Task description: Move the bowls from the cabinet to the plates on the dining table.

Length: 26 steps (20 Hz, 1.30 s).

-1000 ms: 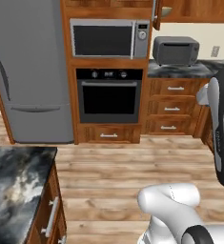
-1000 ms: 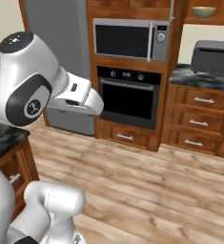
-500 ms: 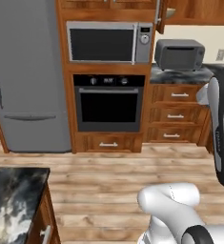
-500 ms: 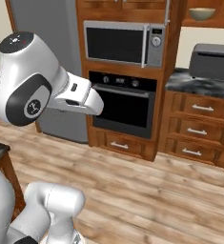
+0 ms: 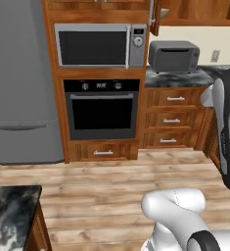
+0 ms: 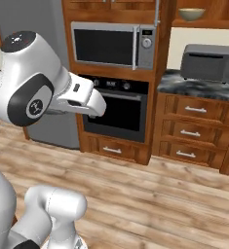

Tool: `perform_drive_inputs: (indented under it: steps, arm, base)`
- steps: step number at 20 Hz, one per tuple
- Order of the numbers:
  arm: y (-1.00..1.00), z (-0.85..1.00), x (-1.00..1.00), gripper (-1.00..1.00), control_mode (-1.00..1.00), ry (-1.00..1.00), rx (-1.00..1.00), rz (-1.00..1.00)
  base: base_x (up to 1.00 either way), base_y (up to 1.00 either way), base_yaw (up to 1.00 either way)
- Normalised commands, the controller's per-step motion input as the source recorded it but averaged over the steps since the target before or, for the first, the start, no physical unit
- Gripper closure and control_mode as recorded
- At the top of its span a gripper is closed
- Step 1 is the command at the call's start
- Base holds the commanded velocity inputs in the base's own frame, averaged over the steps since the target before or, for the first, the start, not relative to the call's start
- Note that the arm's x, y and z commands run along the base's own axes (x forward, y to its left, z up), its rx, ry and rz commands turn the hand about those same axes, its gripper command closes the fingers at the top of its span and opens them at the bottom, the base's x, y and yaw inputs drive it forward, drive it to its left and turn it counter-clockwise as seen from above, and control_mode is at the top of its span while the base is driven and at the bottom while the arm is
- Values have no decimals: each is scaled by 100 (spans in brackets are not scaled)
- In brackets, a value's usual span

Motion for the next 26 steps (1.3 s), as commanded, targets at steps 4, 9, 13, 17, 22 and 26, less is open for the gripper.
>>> perform_drive_inputs:
  steps: [4,9,13,17,22,26]
  arm:
    - [0,0,0,-100,100,0,0,0]
    - [0,0,0,-100,100,0,0,0]
    - [0,0,0,-100,100,0,0,0]
    - [0,0,0,-100,100,0,0,0]
    - [0,0,0,-100,100,0,0,0]
    - [0,0,0,-100,100,0,0,0]
  base:
    - [0,0,-25]
    - [0,0,-25]
    - [0,0,-25]
    - [0,0,-25]
    - [1,0,-23]
    - [55,-9,-2]
